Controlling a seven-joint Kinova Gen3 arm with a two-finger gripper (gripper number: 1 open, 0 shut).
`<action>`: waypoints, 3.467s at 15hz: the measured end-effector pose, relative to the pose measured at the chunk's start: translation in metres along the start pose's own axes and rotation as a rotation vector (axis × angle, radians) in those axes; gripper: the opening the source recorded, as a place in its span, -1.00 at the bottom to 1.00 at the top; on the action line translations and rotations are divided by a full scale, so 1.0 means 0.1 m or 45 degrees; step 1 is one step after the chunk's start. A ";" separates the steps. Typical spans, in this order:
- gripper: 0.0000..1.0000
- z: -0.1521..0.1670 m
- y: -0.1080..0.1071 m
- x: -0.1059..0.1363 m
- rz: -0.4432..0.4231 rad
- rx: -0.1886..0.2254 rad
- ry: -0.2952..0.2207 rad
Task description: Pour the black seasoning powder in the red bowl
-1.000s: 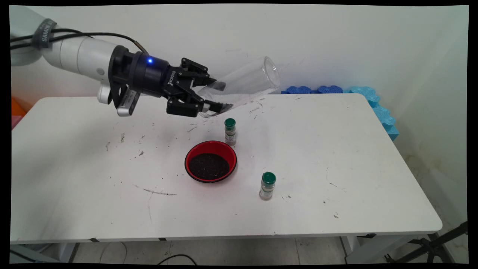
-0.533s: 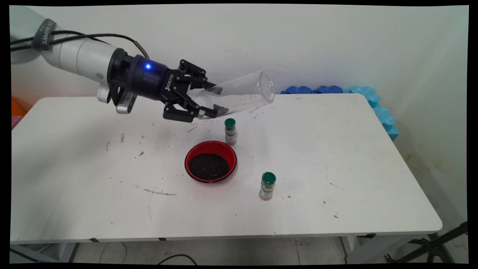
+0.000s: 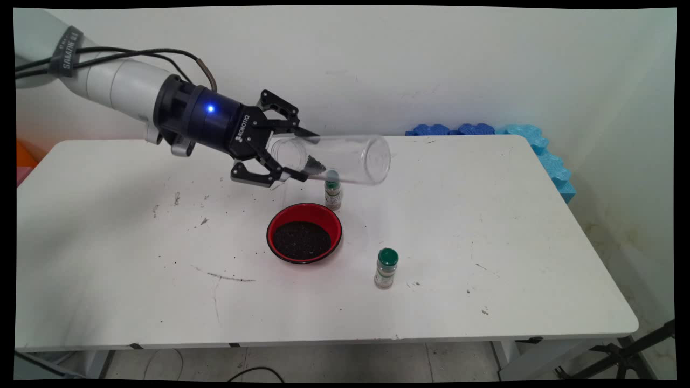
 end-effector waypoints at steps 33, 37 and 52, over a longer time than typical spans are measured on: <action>-1.00 0.28 0.74 -0.46 2.188 0.255 0.043; -1.00 0.31 0.83 -0.49 2.466 0.291 0.057; -1.00 0.48 0.90 -0.64 3.026 0.363 0.071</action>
